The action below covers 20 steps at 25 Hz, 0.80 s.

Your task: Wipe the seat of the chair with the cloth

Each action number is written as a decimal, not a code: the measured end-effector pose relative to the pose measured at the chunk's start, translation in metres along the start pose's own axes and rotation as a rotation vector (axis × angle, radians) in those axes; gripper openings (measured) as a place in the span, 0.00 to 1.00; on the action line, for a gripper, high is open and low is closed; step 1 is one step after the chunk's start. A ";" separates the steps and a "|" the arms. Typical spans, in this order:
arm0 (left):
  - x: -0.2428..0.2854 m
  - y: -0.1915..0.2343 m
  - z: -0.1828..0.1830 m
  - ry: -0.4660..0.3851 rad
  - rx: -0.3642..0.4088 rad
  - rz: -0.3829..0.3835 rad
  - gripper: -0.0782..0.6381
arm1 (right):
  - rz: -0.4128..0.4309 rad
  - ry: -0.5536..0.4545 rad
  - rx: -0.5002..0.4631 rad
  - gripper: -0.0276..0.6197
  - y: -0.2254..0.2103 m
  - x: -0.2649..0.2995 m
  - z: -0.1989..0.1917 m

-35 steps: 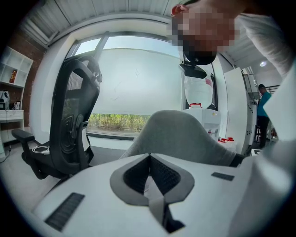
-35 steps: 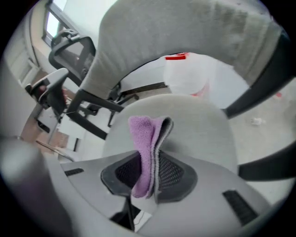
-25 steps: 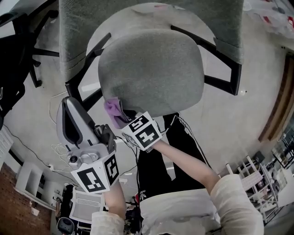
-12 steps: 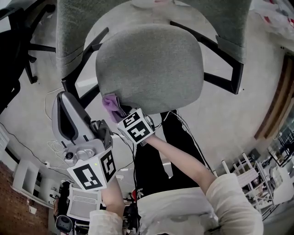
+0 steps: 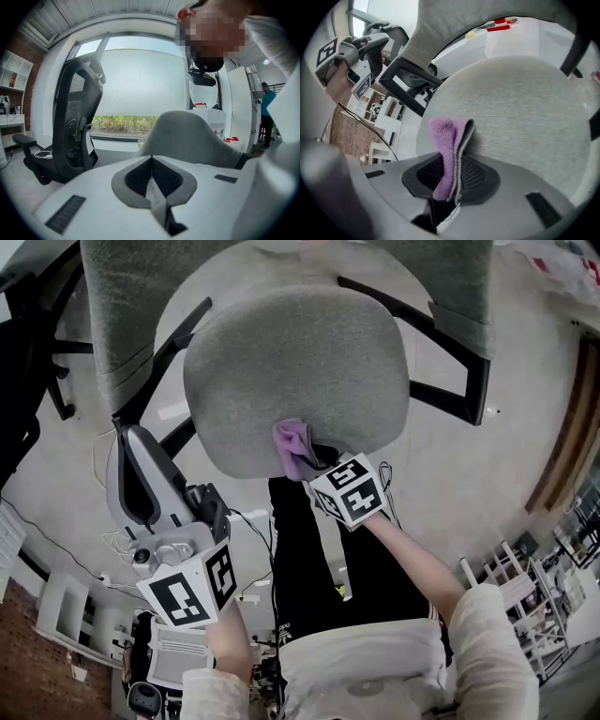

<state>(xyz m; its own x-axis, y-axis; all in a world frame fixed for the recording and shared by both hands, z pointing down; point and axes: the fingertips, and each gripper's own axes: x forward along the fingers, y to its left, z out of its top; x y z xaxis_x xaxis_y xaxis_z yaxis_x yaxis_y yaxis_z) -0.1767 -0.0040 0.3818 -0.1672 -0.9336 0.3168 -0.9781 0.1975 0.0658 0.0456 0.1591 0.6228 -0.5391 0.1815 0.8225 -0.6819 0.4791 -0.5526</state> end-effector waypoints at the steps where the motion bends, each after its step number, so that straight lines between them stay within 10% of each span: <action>1: 0.001 -0.003 -0.001 0.002 0.002 -0.006 0.13 | -0.021 -0.003 0.011 0.19 -0.013 -0.008 -0.003; 20: 0.022 -0.068 0.007 -0.003 0.029 -0.096 0.13 | -0.419 0.030 0.064 0.19 -0.186 -0.137 -0.055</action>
<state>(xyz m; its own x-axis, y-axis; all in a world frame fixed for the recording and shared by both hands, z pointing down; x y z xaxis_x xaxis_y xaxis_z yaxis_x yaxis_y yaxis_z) -0.1151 -0.0402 0.3778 -0.0727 -0.9487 0.3078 -0.9928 0.0983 0.0687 0.2734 0.0924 0.6199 -0.1950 0.0073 0.9808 -0.8688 0.4628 -0.1762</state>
